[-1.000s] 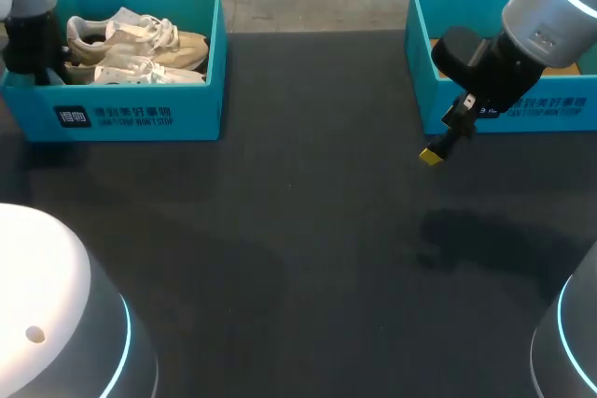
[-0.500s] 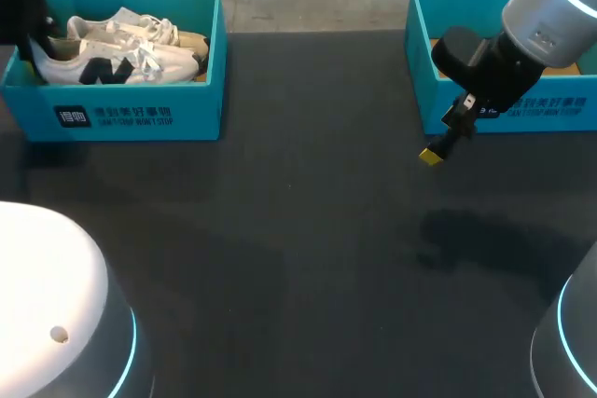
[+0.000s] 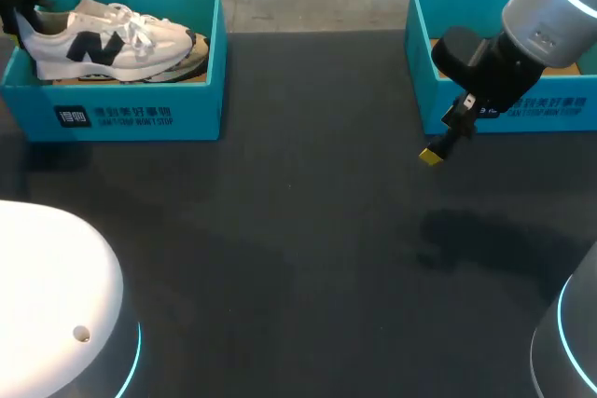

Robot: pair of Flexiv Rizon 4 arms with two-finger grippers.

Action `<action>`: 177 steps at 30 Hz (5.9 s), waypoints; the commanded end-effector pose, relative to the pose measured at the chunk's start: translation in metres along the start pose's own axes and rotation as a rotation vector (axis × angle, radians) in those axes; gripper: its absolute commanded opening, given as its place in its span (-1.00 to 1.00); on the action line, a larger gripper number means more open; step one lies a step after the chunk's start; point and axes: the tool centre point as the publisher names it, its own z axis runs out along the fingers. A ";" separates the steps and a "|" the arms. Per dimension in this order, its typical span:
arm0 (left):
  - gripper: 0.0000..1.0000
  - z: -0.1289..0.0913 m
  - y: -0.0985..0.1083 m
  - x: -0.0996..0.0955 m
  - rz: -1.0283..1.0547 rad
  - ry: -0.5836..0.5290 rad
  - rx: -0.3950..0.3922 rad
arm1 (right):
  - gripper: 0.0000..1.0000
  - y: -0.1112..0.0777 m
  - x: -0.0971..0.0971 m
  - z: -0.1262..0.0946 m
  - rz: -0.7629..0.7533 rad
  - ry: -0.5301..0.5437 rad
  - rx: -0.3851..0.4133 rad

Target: Take the shoe out of the shoebox, open the shoe tongue, remove and reinsert the insole, then place the shoe into the shoebox

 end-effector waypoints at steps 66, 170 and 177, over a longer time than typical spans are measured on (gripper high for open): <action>-1.00 -0.047 -0.077 0.001 -0.155 -0.072 0.091 | 1.00 0.000 0.000 0.001 0.001 0.001 0.002; -1.00 -0.074 -0.177 -0.326 -0.115 0.036 0.152 | 1.00 0.000 0.000 0.001 0.001 0.001 0.002; -1.00 -0.069 -0.186 -0.354 -0.147 0.027 0.145 | 1.00 0.000 0.000 0.001 0.001 0.001 0.002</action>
